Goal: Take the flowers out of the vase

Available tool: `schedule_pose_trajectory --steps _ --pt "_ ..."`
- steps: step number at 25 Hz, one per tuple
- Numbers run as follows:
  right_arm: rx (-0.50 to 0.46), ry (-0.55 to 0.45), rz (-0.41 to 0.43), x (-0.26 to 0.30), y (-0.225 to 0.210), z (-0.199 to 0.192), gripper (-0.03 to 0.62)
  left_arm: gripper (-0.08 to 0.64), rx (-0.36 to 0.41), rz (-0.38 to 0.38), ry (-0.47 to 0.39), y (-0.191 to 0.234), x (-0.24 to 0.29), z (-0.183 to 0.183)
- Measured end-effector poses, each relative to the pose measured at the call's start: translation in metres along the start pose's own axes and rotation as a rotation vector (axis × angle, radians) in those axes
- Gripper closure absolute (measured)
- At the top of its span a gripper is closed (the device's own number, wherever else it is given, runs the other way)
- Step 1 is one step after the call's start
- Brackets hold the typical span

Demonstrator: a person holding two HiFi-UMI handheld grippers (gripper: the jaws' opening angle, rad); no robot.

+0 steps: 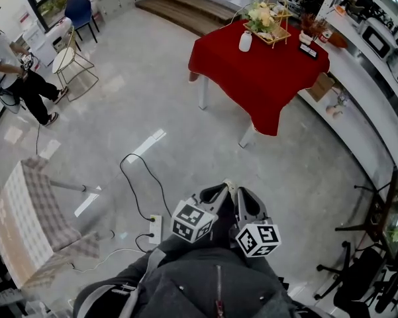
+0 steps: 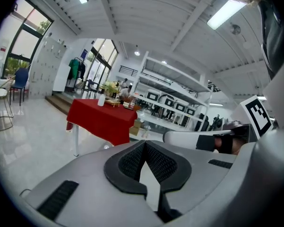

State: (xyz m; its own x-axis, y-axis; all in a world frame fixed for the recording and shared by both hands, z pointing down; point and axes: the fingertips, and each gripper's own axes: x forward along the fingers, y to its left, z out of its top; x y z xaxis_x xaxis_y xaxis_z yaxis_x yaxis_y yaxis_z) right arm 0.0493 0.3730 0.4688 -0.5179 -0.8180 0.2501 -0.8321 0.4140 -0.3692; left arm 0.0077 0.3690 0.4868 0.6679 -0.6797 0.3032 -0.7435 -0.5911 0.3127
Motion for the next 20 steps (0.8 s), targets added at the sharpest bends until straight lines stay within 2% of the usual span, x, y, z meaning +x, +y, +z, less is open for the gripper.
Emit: schedule_pose_trajectory --steps 6,20 --pt "-0.049 -0.006 0.029 0.024 -0.009 0.014 0.580 0.552 -0.008 0.024 -0.001 0.019 0.017 0.011" --pt "-0.030 -0.023 0.040 0.093 -0.071 0.061 0.579 0.552 0.007 0.021 0.005 0.059 0.099 0.055"
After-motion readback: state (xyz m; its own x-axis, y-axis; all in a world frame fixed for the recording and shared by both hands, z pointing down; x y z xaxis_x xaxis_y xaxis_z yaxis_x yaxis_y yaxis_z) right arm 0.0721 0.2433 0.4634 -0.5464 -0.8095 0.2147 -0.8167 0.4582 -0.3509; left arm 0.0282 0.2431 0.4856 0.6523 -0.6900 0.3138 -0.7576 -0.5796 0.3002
